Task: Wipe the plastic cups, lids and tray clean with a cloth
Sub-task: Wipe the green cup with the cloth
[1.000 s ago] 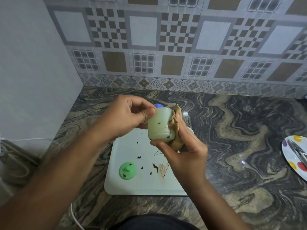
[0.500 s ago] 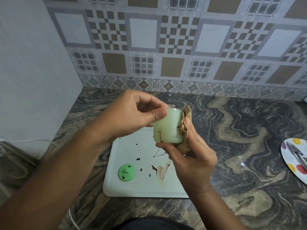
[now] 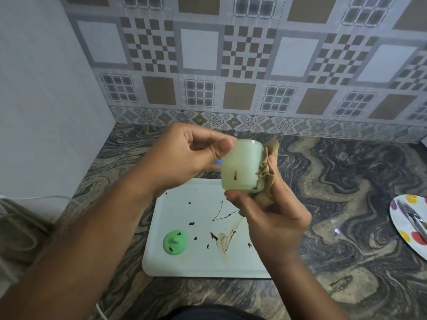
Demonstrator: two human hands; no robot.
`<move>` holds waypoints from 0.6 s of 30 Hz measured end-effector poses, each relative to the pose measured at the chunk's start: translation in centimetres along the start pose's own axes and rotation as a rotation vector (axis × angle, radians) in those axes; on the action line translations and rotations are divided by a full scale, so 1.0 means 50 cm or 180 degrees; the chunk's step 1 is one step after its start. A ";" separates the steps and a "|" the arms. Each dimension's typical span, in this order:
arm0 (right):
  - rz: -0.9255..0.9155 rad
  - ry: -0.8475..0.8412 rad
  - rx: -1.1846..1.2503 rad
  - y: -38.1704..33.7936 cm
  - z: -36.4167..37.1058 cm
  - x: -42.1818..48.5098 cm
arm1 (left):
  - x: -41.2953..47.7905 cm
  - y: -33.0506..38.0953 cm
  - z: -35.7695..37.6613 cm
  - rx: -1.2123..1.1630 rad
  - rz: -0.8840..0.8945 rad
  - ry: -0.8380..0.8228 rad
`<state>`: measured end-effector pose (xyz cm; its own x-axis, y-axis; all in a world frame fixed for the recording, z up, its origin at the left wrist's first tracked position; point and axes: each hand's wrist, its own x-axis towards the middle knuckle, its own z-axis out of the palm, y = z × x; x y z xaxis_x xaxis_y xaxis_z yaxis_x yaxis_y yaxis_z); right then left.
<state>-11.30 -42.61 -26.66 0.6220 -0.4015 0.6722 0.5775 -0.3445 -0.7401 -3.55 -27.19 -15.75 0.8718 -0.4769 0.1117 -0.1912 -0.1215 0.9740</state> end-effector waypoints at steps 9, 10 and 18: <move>-0.1181 -0.0332 -0.1139 -0.044 0.013 0.016 | 0.016 -0.027 -0.003 -0.0655 -0.0407 0.0172; -0.1234 -0.0329 -0.1061 -0.044 0.014 0.016 | 0.015 -0.030 -0.003 -0.0759 -0.0470 0.0127; -0.0854 0.0001 -0.0239 -0.025 -0.002 0.012 | 0.008 -0.049 0.003 -0.1366 -0.0737 0.0002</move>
<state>-11.73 -42.52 -25.35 0.4521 -0.2877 0.8443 0.6807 -0.5005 -0.5350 -2.81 -27.19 -18.12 0.8698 -0.4792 -0.1174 0.2107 0.1456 0.9666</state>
